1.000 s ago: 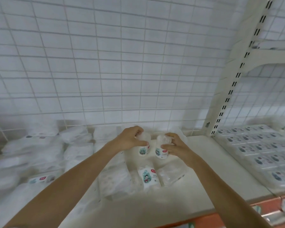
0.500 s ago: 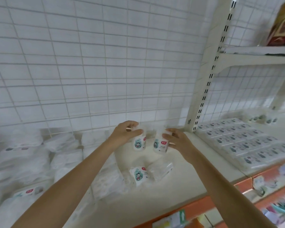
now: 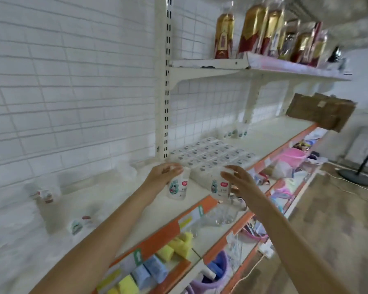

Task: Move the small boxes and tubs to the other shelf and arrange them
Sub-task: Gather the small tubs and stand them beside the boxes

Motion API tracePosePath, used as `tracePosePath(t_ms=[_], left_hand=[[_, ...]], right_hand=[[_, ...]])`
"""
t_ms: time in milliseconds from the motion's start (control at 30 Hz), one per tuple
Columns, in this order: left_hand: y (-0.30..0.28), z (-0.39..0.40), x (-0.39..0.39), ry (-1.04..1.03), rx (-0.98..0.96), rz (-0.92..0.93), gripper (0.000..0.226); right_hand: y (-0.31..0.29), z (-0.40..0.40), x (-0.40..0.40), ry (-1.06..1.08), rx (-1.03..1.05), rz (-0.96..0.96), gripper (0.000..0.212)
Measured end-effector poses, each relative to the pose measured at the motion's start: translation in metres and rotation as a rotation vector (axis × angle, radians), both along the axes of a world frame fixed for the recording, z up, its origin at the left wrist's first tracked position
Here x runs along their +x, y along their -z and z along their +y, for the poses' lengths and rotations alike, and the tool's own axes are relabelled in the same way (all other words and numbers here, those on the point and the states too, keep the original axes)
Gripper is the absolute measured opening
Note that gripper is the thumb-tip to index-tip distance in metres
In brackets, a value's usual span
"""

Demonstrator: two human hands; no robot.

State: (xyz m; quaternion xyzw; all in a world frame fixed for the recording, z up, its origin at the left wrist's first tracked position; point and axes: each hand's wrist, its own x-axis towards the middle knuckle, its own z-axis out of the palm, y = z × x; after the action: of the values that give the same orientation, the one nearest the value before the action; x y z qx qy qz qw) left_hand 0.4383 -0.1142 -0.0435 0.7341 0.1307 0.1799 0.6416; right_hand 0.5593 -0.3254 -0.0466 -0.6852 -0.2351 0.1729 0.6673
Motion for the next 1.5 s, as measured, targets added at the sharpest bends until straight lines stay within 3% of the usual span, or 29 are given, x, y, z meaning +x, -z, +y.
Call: tracePosePath(t_ms=[133, 267, 367, 500, 667, 800, 967, 1100, 1233, 1300, 1367, 1400, 1500], left_hand=[[0.020, -0.073, 0.044, 0.121, -0.029, 0.023, 0.010], [0.039, -0.144, 0.085, 0.229, -0.033, 0.094, 0.035], [0.052, -0.193, 0.112, 0.310, -0.064, 0.112, 0.040], [0.071, -0.240, 0.149, 0.384, -0.120, 0.132, 0.066], [0.077, -0.269, 0.202, 0.461, -0.087, 0.153, 0.068], [0.073, -0.278, 0.261, 0.512, -0.083, 0.135, 0.063], [0.063, -0.271, 0.360, 0.483, -0.075, 0.105, 0.074], [0.040, -0.258, 0.439, 0.451, -0.073, 0.068, 0.047], [0.022, -0.236, 0.497, 0.360, -0.090, 0.016, 0.071], [0.018, -0.220, 0.515, 0.305, -0.069, 0.014, 0.074], [0.016, -0.201, 0.533, 0.249, -0.025, 0.021, 0.055], [0.015, -0.190, 0.542, 0.213, -0.011, 0.023, 0.044], [0.010, -0.157, 0.562, 0.072, 0.043, 0.026, 0.036]], right_hand=[[0.012, -0.093, 0.015, 0.144, 0.011, 0.031, 0.045], [0.031, -0.180, 0.022, 0.267, 0.012, 0.072, 0.042], [0.046, -0.234, 0.028, 0.339, 0.016, 0.088, 0.028], [0.062, -0.284, 0.046, 0.447, 0.005, 0.104, 0.019], [0.072, -0.316, 0.081, 0.489, 0.028, 0.146, 0.022], [0.071, -0.327, 0.135, 0.489, 0.025, 0.150, 0.036], [0.061, -0.317, 0.236, 0.475, 0.003, 0.118, 0.032], [0.039, -0.297, 0.318, 0.409, -0.039, 0.057, 0.037], [0.022, -0.274, 0.386, 0.350, -0.020, 0.025, 0.041], [0.014, -0.259, 0.416, 0.281, -0.018, 0.016, 0.054], [0.005, -0.241, 0.446, 0.217, -0.024, 0.005, 0.080], [0.001, -0.230, 0.462, 0.186, -0.036, -0.008, 0.083], [-0.009, -0.189, 0.509, 0.084, -0.060, -0.070, 0.047]])
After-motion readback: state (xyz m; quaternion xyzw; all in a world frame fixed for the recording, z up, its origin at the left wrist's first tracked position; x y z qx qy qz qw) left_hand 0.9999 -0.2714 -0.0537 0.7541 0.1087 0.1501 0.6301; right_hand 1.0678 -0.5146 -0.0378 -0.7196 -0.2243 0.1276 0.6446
